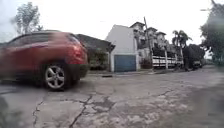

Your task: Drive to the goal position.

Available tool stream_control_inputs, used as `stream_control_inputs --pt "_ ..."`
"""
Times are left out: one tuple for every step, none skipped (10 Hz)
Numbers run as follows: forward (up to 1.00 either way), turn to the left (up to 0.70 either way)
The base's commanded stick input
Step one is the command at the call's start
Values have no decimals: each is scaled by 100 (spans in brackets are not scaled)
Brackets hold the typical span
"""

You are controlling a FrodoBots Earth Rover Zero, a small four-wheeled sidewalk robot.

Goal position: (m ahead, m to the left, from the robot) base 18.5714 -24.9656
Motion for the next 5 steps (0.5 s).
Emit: stream_control_inputs --pt "0 -70" --pt "0 -70" --pt "0 -70" --pt "0 -70" --pt "0 -70"
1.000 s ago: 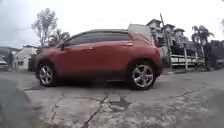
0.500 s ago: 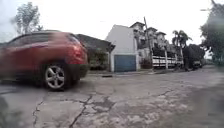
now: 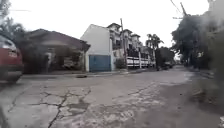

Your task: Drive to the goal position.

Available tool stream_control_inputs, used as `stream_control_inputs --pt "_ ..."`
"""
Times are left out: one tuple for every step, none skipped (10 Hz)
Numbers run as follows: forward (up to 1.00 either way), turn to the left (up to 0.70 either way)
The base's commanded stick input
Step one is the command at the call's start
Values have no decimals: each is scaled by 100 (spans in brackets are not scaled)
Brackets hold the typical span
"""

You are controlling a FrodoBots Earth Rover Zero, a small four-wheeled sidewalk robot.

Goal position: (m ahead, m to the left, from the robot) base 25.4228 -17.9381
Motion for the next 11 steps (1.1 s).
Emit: stream_control_inputs --pt "0 -70" --pt "0 -70" --pt "0 -70" --pt "36 -52" --pt "70 -35" --pt "70 -35" --pt "70 -35" --pt "70 -35" --pt "70 -13" --pt "70 0" --pt "70 0"
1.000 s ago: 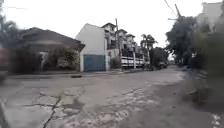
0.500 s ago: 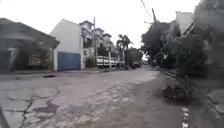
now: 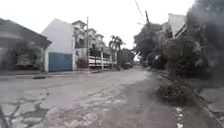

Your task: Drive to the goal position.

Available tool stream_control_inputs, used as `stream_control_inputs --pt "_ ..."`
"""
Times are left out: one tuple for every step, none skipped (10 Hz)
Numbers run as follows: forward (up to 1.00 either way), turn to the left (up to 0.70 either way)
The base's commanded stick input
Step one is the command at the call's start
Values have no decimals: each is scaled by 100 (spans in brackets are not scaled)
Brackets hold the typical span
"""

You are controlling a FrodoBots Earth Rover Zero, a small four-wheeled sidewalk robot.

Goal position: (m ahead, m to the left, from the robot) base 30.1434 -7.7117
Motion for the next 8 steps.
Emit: stream_control_inputs --pt "70 0" --pt "70 -4" --pt "70 -16" --pt "70 -35" --pt "70 -35" --pt "70 -35" --pt "70 -35" --pt "70 -35"
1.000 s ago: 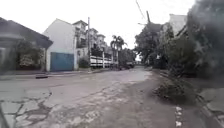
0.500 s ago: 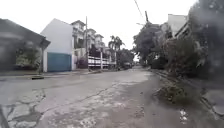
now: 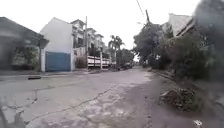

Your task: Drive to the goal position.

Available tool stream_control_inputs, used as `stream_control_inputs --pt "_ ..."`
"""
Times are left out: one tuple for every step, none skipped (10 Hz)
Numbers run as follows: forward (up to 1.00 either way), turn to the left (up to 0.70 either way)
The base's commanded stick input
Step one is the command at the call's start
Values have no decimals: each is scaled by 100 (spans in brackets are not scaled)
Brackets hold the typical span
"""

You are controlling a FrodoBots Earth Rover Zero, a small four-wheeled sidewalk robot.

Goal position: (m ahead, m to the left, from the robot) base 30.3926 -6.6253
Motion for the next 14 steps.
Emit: stream_control_inputs --pt "70 -35" --pt "70 -35" --pt "70 -35" --pt "70 -19" --pt "70 0" --pt "70 0" --pt "70 0" --pt "70 0" --pt "70 0" --pt "70 0" --pt "70 -5" --pt "70 -35" --pt "70 -35" --pt "70 -35"
